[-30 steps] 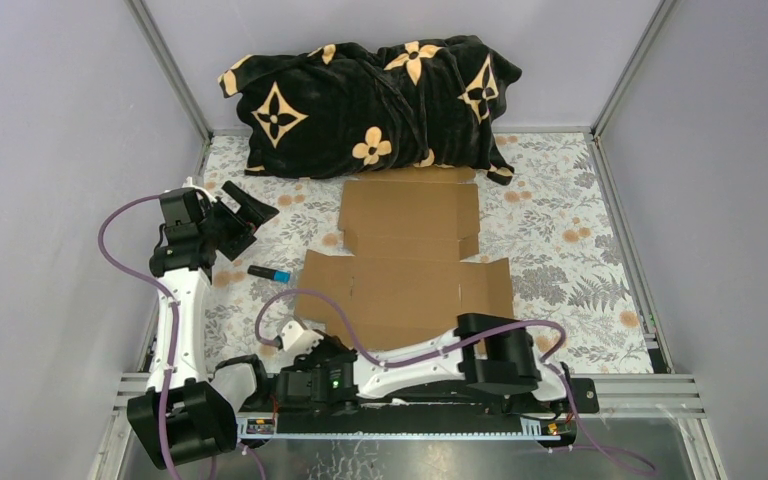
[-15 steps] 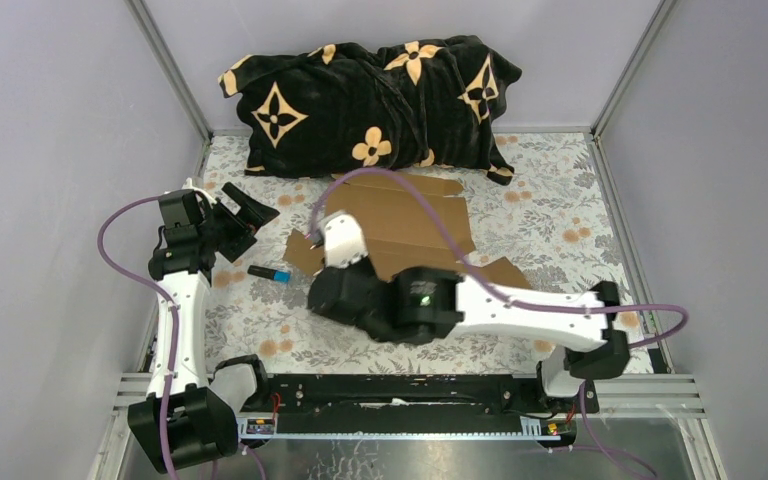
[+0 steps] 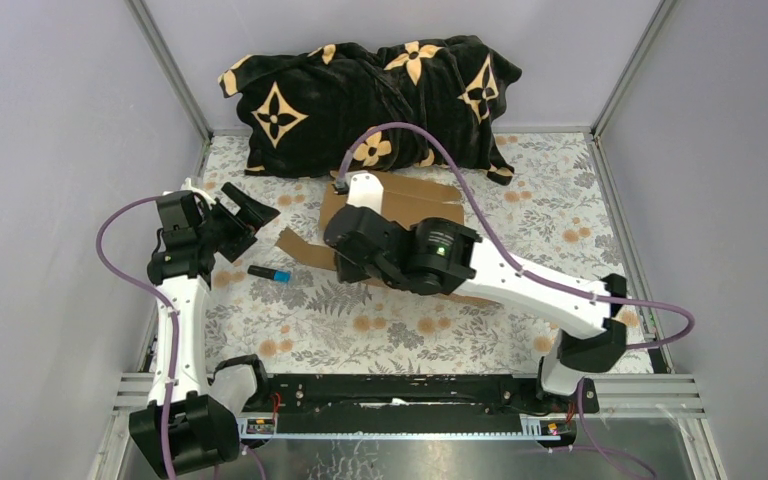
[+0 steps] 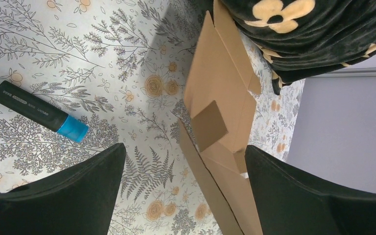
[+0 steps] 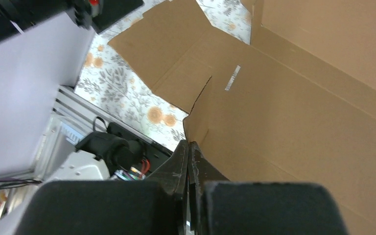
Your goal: Fold the paper box
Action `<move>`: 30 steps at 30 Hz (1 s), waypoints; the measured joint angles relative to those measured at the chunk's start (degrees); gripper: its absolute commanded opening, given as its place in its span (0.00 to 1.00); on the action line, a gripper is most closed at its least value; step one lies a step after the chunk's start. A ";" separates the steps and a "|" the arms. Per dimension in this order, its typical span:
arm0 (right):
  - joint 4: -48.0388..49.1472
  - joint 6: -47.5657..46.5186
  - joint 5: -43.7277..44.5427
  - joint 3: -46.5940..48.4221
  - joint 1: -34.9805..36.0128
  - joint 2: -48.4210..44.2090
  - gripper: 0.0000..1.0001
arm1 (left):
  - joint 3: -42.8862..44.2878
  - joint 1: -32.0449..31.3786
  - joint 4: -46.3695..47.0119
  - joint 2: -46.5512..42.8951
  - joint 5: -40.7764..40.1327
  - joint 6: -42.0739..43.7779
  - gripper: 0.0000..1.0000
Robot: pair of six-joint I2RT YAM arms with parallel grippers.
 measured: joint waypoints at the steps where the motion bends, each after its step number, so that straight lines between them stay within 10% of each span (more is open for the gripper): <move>1: 0.00 0.39 -0.50 1.70 -0.13 1.51 0.00 | 0.00 0.00 -0.02 -0.17 0.00 0.00 0.98; 30: 5.90 7.06 -13.94 24.74 -21.09 27.74 0.00 | 1.79 0.26 -5.31 -11.61 -1.31 0.76 0.98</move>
